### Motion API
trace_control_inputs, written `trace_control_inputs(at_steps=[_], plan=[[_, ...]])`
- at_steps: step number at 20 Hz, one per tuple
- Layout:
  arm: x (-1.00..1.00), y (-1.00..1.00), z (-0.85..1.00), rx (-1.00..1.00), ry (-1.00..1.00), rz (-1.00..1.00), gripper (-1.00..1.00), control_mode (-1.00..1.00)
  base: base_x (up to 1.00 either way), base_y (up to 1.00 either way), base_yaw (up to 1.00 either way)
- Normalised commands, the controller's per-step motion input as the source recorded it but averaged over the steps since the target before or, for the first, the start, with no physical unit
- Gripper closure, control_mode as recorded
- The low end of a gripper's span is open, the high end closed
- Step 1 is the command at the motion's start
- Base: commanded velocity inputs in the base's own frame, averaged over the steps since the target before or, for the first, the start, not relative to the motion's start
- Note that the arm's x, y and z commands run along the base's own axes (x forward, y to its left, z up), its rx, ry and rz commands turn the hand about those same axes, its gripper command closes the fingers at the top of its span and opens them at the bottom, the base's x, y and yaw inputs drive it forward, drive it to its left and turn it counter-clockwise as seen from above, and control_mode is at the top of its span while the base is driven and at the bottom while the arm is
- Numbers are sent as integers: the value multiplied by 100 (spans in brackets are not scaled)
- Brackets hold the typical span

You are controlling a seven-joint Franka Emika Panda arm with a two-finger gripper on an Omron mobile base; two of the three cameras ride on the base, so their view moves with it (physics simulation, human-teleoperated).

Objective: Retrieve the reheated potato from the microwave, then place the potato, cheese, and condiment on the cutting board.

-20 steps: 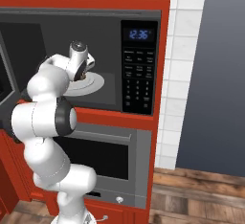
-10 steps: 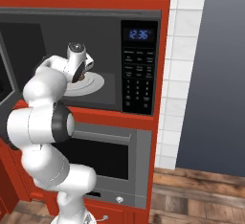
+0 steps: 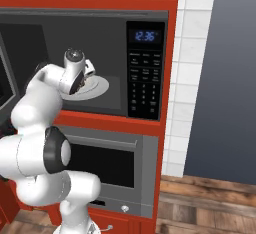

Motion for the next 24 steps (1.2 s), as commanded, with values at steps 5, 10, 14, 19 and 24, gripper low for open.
trace_control_inputs(at_steps=[5, 10, 14, 19, 24], plan=[[-60, 0, 33, 9, -1, -15, 100, -100, 0, 0, 0], [-73, -2, 26, 8, 0, -19, 100, -100, 0, 0, 0], [-74, -12, 31, 8, 0, -15, 100, -100, 0, 0, 0], [-79, -20, 28, 8, -1, -12, 100, -100, 0, 0, 0], [-77, -27, 21, 10, -4, -7, 100, -100, 0, 0, 0]])
